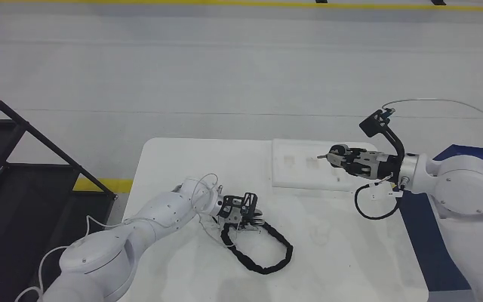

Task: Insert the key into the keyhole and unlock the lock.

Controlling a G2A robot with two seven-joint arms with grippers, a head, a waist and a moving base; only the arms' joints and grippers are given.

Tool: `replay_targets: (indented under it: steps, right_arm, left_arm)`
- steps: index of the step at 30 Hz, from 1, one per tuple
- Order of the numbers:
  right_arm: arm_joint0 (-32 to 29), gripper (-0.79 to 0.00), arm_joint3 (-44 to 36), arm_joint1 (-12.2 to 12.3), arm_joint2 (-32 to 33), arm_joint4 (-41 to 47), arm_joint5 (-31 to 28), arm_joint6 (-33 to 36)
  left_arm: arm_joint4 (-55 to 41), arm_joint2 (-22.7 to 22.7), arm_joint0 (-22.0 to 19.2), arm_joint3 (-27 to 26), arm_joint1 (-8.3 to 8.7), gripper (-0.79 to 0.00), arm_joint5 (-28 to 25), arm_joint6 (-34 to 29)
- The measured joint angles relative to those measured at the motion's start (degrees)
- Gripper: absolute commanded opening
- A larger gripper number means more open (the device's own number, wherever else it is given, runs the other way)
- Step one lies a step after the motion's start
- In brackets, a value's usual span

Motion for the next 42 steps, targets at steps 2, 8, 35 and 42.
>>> replay_targets:
  steps: [2, 8, 35, 42]
  right_arm:
    - [0.0, -0.785, 0.0, 0.0, 0.0, 0.0, 0.0, 0.0]
    - [0.0, -0.785, 0.0, 0.0, 0.0, 0.0, 0.0, 0.0]
    - [-0.4, -0.785, -12.8, 0.5, -1.9, 5.0, 18.6, 10.0]
    - [0.0, -0.785, -13.4, 0.4, -3.0, 9.4, 21.0, 9.0]
  left_arm:
    - [0.5, 0.0, -0.1, 0.5, -0.26, -0.785, 0.1, 0.6]
    - [1.4, -0.7, -0.5, 0.9, -0.61, -0.785, 0.9, 2.7]
    - [-11.1, -15.9, 4.4, -24.0, 10.04, -0.785, 0.9, 15.5]
    - [-14.6, -17.6, 7.3, -27.6, 11.0, -0.785, 3.2, 17.9]
